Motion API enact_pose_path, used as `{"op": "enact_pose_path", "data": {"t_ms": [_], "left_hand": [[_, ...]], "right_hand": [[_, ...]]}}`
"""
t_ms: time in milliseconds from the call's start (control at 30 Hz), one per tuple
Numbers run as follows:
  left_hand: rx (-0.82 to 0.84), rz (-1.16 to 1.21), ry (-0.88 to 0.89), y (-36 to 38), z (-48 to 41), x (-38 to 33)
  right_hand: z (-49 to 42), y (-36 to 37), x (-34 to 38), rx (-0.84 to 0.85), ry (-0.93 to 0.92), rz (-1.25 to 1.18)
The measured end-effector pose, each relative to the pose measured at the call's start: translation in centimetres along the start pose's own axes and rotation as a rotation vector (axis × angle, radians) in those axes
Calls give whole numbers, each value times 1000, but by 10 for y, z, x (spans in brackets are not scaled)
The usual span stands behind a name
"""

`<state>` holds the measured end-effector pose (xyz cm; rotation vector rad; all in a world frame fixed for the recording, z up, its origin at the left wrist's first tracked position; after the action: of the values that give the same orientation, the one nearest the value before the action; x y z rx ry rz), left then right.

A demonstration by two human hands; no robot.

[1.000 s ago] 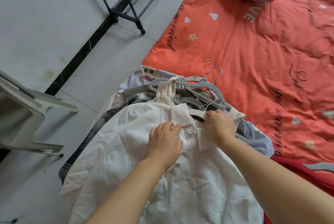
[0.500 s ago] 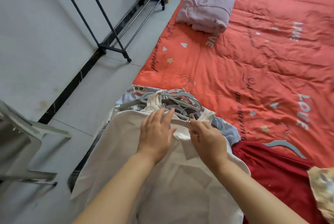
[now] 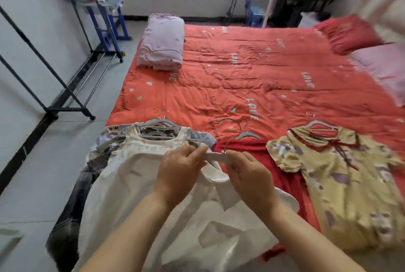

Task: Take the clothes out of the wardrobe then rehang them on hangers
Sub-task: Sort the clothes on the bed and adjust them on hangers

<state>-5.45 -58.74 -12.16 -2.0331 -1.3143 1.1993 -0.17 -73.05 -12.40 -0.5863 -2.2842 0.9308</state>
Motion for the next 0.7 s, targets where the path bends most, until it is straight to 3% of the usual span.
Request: {"op": "enact_pose_path", "data": {"t_ms": [433,700], "left_hand": [[116,476,270,122,-11,-284],[152,524,368,230,-24,-471]], "right_hand": [[153,-259,-145,-152,287,351],[238,-398,-279,-211,360,463]]}}
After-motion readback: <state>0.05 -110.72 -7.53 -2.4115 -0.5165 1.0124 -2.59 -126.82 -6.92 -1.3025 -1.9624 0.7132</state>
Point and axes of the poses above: each hand's wrist, its own z-axis away from the middle knuckle, its own y-axis out of the palm, x = y × z, the point moved 7 cm from there along -z, towards the middle knuckle, and after that the axes turned 8 degrees about z, right-handed, at the moved point
